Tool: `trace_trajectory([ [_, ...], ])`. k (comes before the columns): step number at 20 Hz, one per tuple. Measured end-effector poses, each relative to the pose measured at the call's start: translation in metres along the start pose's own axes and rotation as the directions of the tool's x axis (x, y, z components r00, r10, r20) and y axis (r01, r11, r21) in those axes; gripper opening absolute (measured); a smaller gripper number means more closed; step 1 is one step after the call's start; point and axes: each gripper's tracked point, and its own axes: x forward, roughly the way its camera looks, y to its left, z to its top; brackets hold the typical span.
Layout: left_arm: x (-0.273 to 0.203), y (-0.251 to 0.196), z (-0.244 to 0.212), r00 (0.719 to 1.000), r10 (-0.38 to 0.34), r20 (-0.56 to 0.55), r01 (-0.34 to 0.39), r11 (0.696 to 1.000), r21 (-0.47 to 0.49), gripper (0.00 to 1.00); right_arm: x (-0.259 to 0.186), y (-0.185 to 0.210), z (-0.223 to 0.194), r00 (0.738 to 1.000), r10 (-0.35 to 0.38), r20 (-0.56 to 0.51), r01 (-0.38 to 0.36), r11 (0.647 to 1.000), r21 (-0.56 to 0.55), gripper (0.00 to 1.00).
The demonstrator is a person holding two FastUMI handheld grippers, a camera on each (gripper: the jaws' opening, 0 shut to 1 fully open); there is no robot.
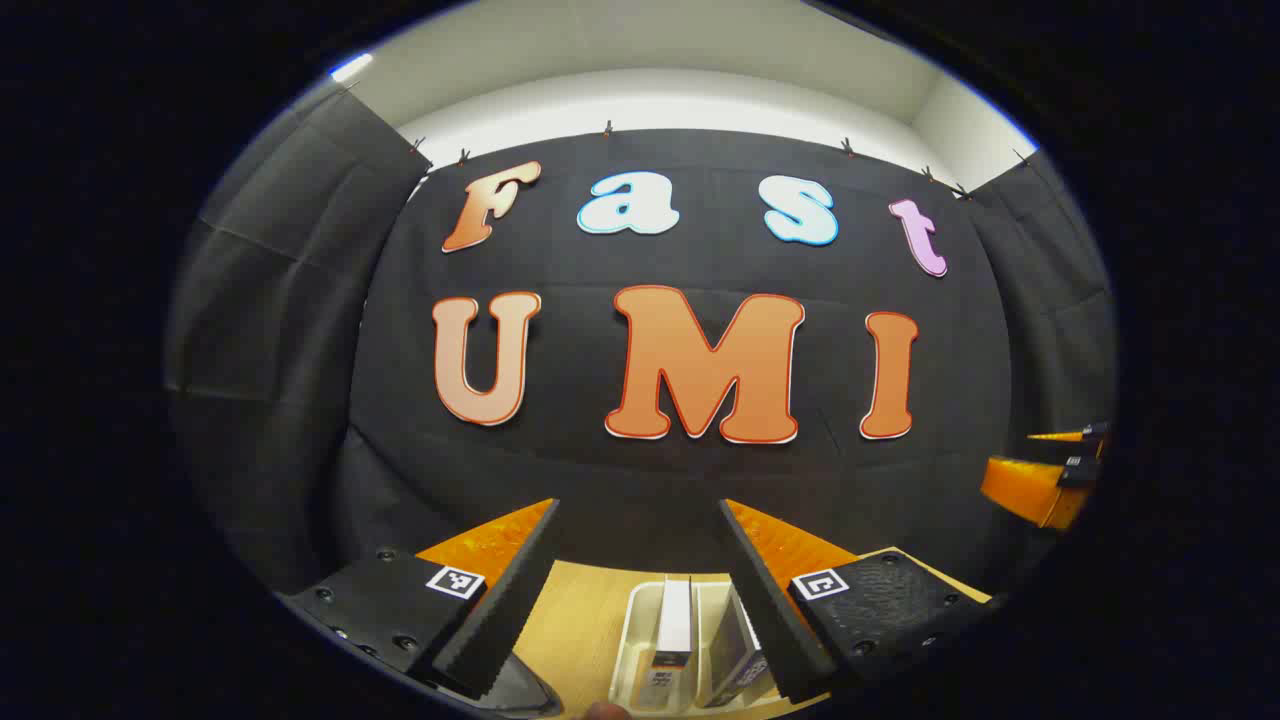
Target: Open the schoolbag, grab two books from the bookshelf and put them into the schoolbag.
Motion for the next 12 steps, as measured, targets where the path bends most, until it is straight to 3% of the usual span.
trace_trajectory([
  [2,-0.008,-0.004,-0.001,1.000,0.006,-0.006,-0.007,1.000,-0.021,0.96,0.002,0.009,-0.003,1.000,0.028,-0.012,-0.028,1.000,0.010,0.98],
  [6,0.000,0.010,0.005,0.999,0.036,0.020,-0.037,0.999,0.035,0.96,0.007,0.031,-0.005,0.998,0.059,-0.021,-0.059,0.998,0.011,0.98],
  [12,0.004,0.023,0.012,0.998,-0.012,0.058,0.008,0.997,0.079,0.94,0.014,0.074,-0.003,1.000,0.007,-0.022,-0.007,1.000,0.010,0.98],
])
